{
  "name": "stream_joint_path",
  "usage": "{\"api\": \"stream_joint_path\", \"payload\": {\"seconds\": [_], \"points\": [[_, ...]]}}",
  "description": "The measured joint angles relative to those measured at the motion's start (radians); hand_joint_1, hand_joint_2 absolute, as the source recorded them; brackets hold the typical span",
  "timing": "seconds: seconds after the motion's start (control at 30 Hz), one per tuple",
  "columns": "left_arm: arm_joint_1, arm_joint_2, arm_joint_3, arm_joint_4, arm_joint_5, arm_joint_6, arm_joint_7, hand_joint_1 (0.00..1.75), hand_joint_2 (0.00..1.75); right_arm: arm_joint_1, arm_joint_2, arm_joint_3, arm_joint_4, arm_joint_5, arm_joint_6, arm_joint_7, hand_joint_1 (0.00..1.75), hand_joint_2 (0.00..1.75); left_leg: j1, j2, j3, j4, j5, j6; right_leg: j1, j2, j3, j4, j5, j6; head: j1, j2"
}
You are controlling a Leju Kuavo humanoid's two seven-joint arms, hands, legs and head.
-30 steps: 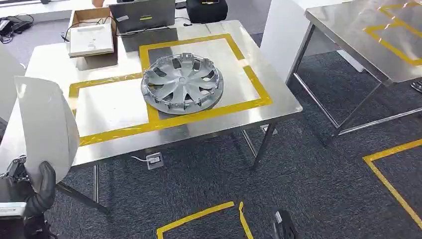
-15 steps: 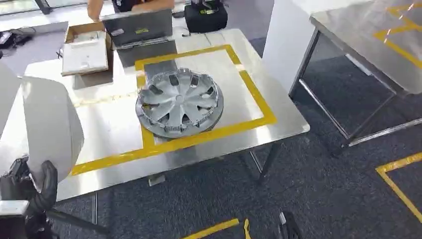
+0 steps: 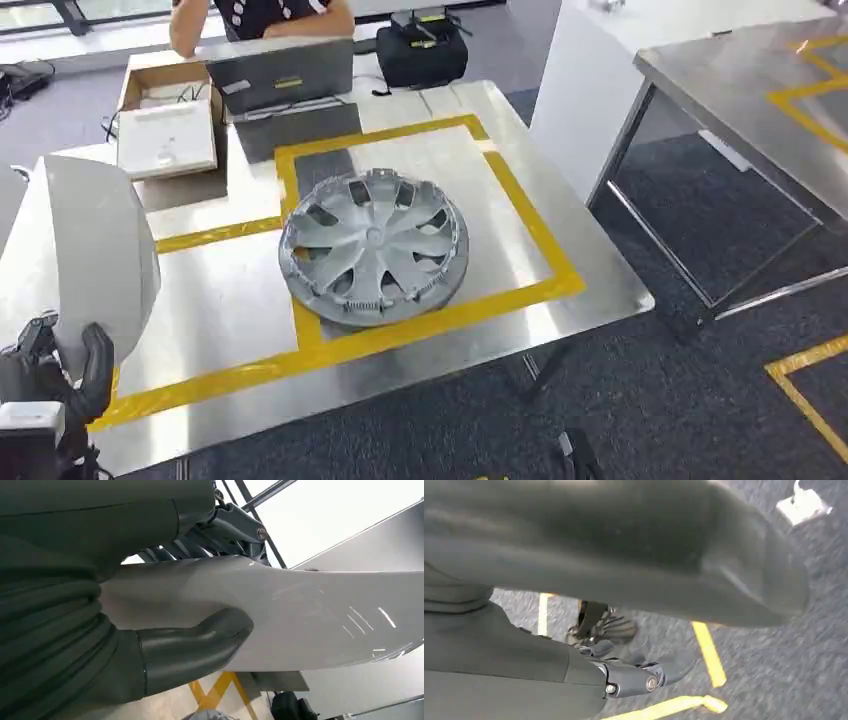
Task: Take the parts from the cabinet and place them on the table.
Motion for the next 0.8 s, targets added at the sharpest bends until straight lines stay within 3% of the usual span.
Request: {"api": "stream_joint_path", "payload": {"seconds": [0.07,0.1,0.13,0.17,0.2,0.23,0.27,0.3,0.37,0.4,0.43,0.5,0.57,0.7,0.8], "points": [[-0.002,0.000,-0.001,0.008,-0.016,0.008,0.000,1.75,1.75,0.001,0.000,-0.002,0.000,-0.002,0.000,0.000,0.00,0.00,0.000,-0.001,0.017,0.000,-0.021,0.001,-0.006,-0.002,-0.099,0.115,-0.073,0.012,0.003,0.000],[-0.002,0.000,-0.001,0.010,-0.018,0.010,0.000,1.75,1.75,0.003,0.000,-0.004,0.000,-0.002,0.000,-0.001,0.00,0.00,0.000,-0.003,0.029,0.000,-0.033,0.001,-0.008,-0.003,-0.135,0.139,-0.110,0.017,0.002,0.000],[-0.002,0.001,-0.001,0.014,-0.021,0.013,0.000,1.75,1.75,0.006,0.000,-0.006,0.000,-0.002,0.000,-0.001,0.00,0.00,0.000,-0.004,0.044,0.001,-0.041,-0.001,-0.010,-0.004,-0.154,0.128,-0.121,0.019,0.004,0.000],[-0.002,0.001,-0.001,0.016,-0.029,0.019,0.000,1.75,1.75,0.006,0.000,-0.006,0.000,-0.003,0.000,-0.001,0.00,0.00,0.000,-0.005,0.060,0.001,-0.053,-0.003,-0.011,-0.004,-0.157,0.090,-0.101,0.018,0.004,0.000],[-0.004,0.002,-0.001,0.021,-0.055,0.038,0.000,1.75,1.75,0.006,0.000,-0.007,0.000,-0.003,0.000,-0.001,0.00,0.00,0.000,-0.005,0.077,0.001,-0.066,-0.006,-0.011,-0.005,-0.150,0.028,-0.058,0.017,0.005,0.000],[-0.008,0.003,-0.002,0.030,-0.094,0.066,0.000,1.75,1.75,0.006,0.000,-0.007,0.000,-0.003,-0.001,-0.002,0.00,0.00,0.001,-0.004,0.095,0.001,-0.079,-0.011,-0.011,-0.006,-0.138,-0.057,0.031,0.013,0.006,0.000],[-0.016,0.008,-0.007,0.049,-0.157,0.115,0.003,1.75,1.75,0.009,0.000,-0.008,0.000,-0.003,-0.001,-0.002,0.00,0.00,0.000,-0.004,0.092,-0.001,-0.089,-0.015,-0.011,-0.008,-0.135,-0.121,0.136,0.009,0.005,0.000],[-0.029,0.014,-0.016,0.074,-0.219,0.159,0.011,1.75,1.75,0.010,0.000,-0.010,0.000,-0.003,-0.002,-0.003,0.00,0.00,-0.003,-0.010,0.107,0.007,-0.098,-0.020,-0.004,-0.010,-0.139,-0.123,0.137,0.001,0.001,0.000],[-0.055,0.032,-0.033,0.123,-0.344,0.249,0.028,1.75,1.75,0.006,0.001,-0.011,0.000,-0.001,-0.002,-0.002,0.00,0.00,-0.004,-0.011,0.108,0.004,-0.099,-0.031,-0.003,-0.008,-0.134,-0.131,0.147,-0.013,0.003,0.000],[-0.066,0.043,-0.044,0.151,-0.378,0.277,0.029,1.75,1.75,0.006,0.001,-0.013,0.000,0.000,-0.002,-0.002,0.00,0.00,-0.004,-0.010,0.106,0.002,-0.098,-0.027,-0.004,-0.006,-0.128,-0.134,0.155,-0.006,0.001,0.000],[-0.075,0.048,-0.049,0.171,-0.386,0.288,0.031,1.75,1.75,0.003,0.001,-0.014,0.000,0.000,-0.002,-0.002,0.00,0.00,-0.004,-0.009,0.107,0.000,-0.095,-0.027,-0.003,-0.004,-0.126,-0.135,0.154,-0.006,0.002,0.000],[-0.089,0.056,-0.059,0.207,-0.427,0.322,0.044,1.75,1.75,0.002,0.001,-0.016,0.000,0.002,-0.002,-0.002,0.00,0.00,-0.004,-0.007,0.115,-0.007,-0.096,-0.027,-0.002,0.001,-0.124,-0.135,0.147,-0.016,0.002,0.000],[-0.120,0.069,-0.080,0.261,-0.519,0.398,0.083,1.75,1.75,0.002,0.001,-0.017,0.000,0.010,-0.003,-0.002,0.00,0.00,-0.004,-0.005,0.124,-0.023,-0.105,-0.028,-0.002,0.001,-0.124,-0.135,0.144,-0.020,0.002,0.000],[-0.175,0.089,-0.131,0.400,-0.820,0.565,0.220,1.75,1.75,0.000,0.002,-0.017,0.000,0.022,-0.001,-0.001,0.00,0.00,-0.004,-0.005,0.130,-0.031,-0.106,-0.033,-0.001,0.000,-0.120,-0.136,0.141,-0.024,0.002,0.000],[-0.202,0.098,-0.167,0.490,-0.958,0.635,0.297,1.75,1.75,0.000,0.002,-0.017,0.000,0.034,-0.001,-0.001,0.00,0.00,-0.004,-0.004,0.130,-0.032,-0.105,-0.038,-0.001,0.000,-0.119,-0.135,0.141,-0.024,0.002,0.000]]}}
